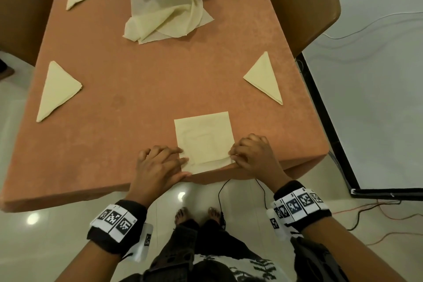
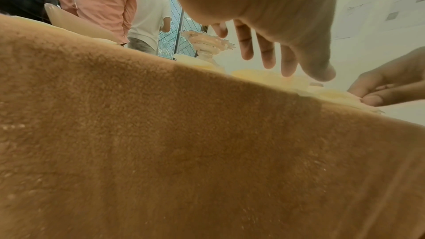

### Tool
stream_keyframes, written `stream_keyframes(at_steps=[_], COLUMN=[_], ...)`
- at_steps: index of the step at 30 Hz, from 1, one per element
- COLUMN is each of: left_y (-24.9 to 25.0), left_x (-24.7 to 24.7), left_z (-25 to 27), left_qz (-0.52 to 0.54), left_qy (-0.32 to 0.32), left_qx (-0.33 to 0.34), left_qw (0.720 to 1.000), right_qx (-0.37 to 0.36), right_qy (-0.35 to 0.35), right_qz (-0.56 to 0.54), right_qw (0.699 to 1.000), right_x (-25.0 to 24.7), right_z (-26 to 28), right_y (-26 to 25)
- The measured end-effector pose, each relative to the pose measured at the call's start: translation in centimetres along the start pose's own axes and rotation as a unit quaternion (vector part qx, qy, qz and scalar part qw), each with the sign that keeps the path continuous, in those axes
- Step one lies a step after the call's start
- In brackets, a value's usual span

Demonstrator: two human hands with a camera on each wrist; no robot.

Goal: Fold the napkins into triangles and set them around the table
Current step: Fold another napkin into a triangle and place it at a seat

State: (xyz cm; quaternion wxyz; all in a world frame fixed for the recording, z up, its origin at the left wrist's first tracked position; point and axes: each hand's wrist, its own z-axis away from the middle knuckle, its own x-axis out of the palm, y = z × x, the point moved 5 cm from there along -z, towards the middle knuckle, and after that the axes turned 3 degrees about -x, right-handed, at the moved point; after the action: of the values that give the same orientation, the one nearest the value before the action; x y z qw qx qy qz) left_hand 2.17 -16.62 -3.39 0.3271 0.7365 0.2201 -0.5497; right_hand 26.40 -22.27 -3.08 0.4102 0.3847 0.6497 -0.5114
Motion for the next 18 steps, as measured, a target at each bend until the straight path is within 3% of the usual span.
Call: stream_keyframes(at_steps=[10,18], left_y=[1.2,1.2], left_x=[-0.5,-0.7], left_z=[-0.7,-1.7], left_qz=[-0.042,-0.013], left_qy=[0.092,0.087], left_qx=[-0.024,0.008], left_qw=[0.995,0.996], right_qx=[0.074,0.030], right_qy=[-0.018,-0.027], right_qz=[-0.047,-0.029], right_qw=[0.996,0.999], right_x=[-0.5,-1.1], right_z=[-0.9,-1.3], right_y=[0.6,0.2])
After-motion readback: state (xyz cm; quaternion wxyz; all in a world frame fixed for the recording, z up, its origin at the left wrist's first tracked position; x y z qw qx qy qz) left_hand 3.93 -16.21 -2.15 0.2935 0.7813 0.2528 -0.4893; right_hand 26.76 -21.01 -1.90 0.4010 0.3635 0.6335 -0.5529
